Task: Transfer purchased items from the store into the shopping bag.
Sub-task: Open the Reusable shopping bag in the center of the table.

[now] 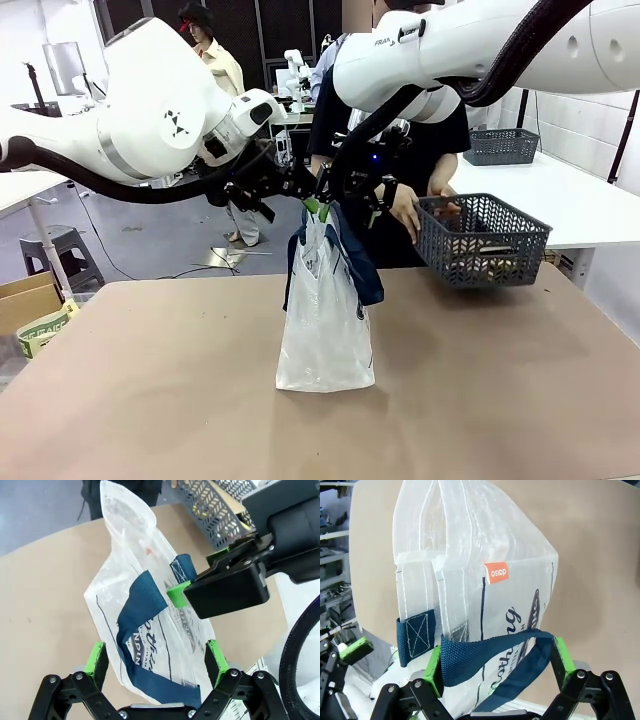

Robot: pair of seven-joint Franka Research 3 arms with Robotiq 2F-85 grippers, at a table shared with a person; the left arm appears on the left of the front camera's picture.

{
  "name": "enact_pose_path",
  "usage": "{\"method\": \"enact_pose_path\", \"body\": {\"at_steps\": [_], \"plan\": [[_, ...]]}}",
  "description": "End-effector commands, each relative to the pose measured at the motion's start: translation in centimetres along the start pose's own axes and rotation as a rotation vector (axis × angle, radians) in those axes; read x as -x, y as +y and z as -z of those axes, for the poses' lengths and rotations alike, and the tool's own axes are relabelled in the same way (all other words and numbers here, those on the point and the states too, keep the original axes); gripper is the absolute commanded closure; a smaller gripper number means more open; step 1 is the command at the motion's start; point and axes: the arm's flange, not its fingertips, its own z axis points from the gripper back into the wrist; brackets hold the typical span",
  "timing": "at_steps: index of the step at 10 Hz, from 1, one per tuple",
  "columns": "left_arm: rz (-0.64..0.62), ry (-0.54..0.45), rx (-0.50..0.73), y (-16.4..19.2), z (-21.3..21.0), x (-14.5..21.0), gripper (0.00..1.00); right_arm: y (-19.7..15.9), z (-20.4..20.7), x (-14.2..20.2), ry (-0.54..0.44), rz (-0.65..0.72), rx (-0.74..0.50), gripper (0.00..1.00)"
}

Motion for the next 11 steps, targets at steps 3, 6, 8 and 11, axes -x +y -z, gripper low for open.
{"method": "enact_pose_path", "body": {"at_steps": [3, 6, 8, 11], "plan": [[-0.058, 0.06, 0.011, 1.3, 1.4, 1.1, 0.0, 0.1, -0.1, -0.3, 0.016, 0.017, -0.022, 0.0], [-0.027, 0.044, -0.003, 0.9, 1.5, 1.0, 0.0, 0.0, 0.0, 0.0, 0.001, -0.001, 0.0, 0.0], [-0.03, 0.054, -0.004, 1.2, 2.1, 1.0, 0.09, 0.2, 0.1, 0.1, 0.003, -0.006, 0.001, 0.0], [-0.066, 0.065, -0.057, 1.2, 2.1, 1.2, 0.66, 0.4, 0.3, 0.6, 0.023, 0.003, -0.019, 0.59]]}}
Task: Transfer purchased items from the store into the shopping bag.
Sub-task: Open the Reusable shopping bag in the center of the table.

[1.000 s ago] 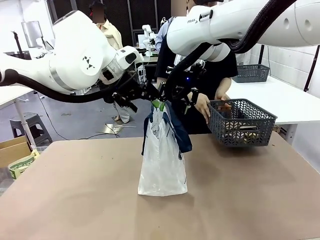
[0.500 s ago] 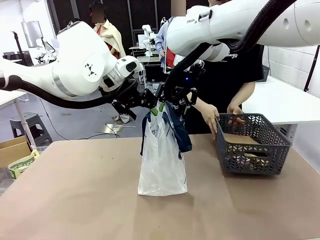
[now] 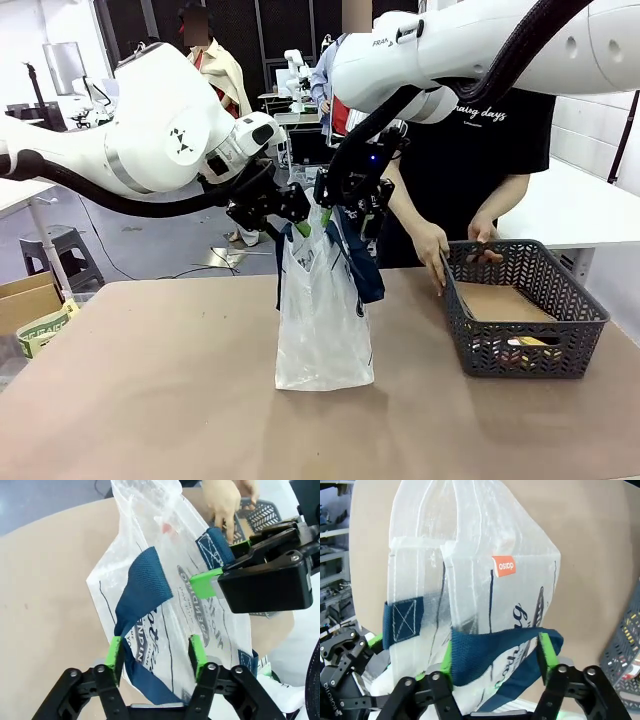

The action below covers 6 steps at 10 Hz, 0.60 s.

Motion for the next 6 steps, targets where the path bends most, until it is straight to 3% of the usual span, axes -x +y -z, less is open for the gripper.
{"method": "enact_pose_path", "body": {"at_steps": [1, 2, 6], "plan": [[-0.034, 0.005, -0.037, -0.2, 0.0, 0.1, 0.84, 0.0, 0.3, 0.6, 0.031, 0.017, -0.026, 0.79], [-0.034, 0.005, -0.037, -0.3, 0.0, 0.1, 1.0, 0.1, 0.6, 0.8, 0.046, 0.017, -0.035, 0.98], [-0.068, -0.012, -0.11, -0.2, -0.1, 0.3, 1.0, -0.4, 0.3, 1.8, 0.083, -0.003, -0.002, 1.0]]}}
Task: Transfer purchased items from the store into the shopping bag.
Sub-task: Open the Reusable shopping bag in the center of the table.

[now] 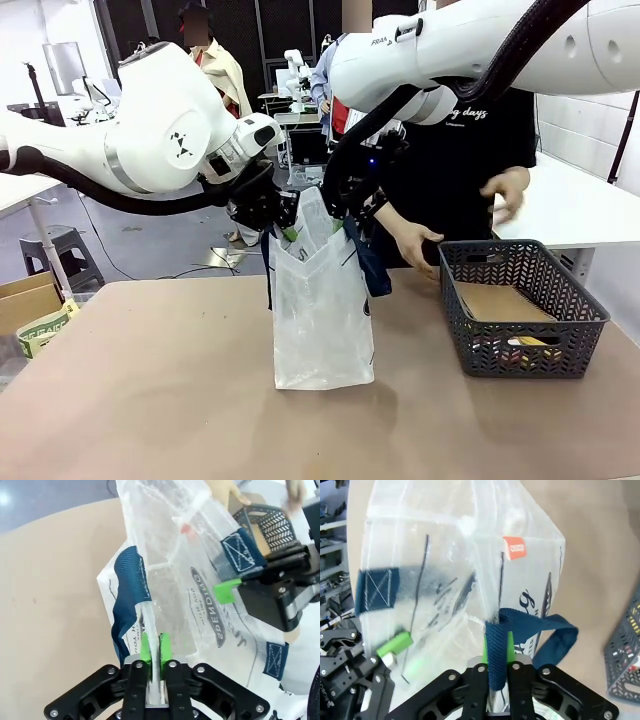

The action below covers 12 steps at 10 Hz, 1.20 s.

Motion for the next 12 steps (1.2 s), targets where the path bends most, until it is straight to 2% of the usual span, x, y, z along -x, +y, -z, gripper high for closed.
{"method": "enact_pose_path", "body": {"at_steps": [1, 4, 6, 10, 12], "plan": [[-0.039, -0.011, -0.054, -0.1, -0.3, 0.6, 1.0, -1.1, -0.2, 1.5, 0.035, -0.04, 0.059, 1.0], [-0.054, -0.052, -0.133, 0.6, -0.6, 1.6, 1.0, -3.1, -1.6, 3.2, 0.007, -0.103, 0.06, 1.0], [-0.164, -0.072, -0.21, 0.0, -0.9, 1.8, 1.0, -4.2, -1.9, 4.6, -0.038, -0.22, 0.096, 1.0], [-0.226, -0.163, -0.317, -1.0, -1.5, 2.6, 1.0, -5.7, -1.7, 6.1, -0.113, -0.315, 0.133, 1.0], [-0.227, -0.153, -0.287, -0.8, -1.2, 2.9, 1.0, -6.2, -2.1, 6.2, -0.145, -0.325, 0.107, 1.0]]}}
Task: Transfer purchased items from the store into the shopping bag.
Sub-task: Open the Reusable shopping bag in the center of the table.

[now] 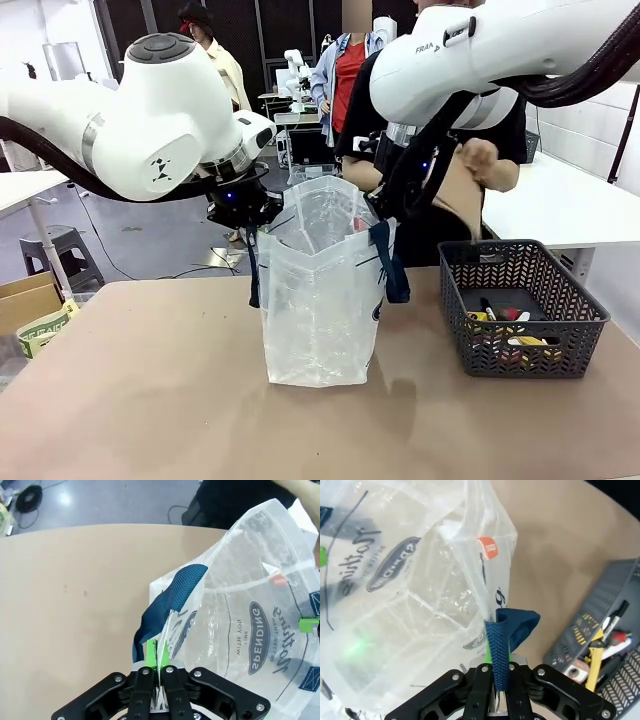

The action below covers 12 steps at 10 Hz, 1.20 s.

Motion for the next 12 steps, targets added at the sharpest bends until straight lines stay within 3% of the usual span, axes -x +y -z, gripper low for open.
{"method": "enact_pose_path", "body": {"at_steps": [1, 2, 4, 7, 12], "plan": [[0.002, 0.001, 0.003, 0.1, 0.0, -0.2, 1.0, 0.0, 0.2, 0.8, -0.055, 0.014, -0.029, 1.0], [0.002, 0.001, 0.003, 0.1, 0.0, -0.2, 1.0, 0.0, 0.0, 0.0, 0.0, 0.0, 0.0, 1.0], [0.013, 0.003, -0.011, 0.1, 0.1, 0.3, 1.0, -0.6, -0.8, 0.6, -0.025, 0.014, -0.01, 1.0], [0.004, 0.051, -0.036, 0.3, -0.3, 1.0, 1.0, -1.9, -2.5, 2.0, 0.064, 0.015, -0.03, 1.0], [-0.034, 0.097, -0.003, 1.1, -0.9, 0.5, 1.0, -3.0, -2.0, 2.6, 0.125, 0.017, -0.047, 1.0]]}}
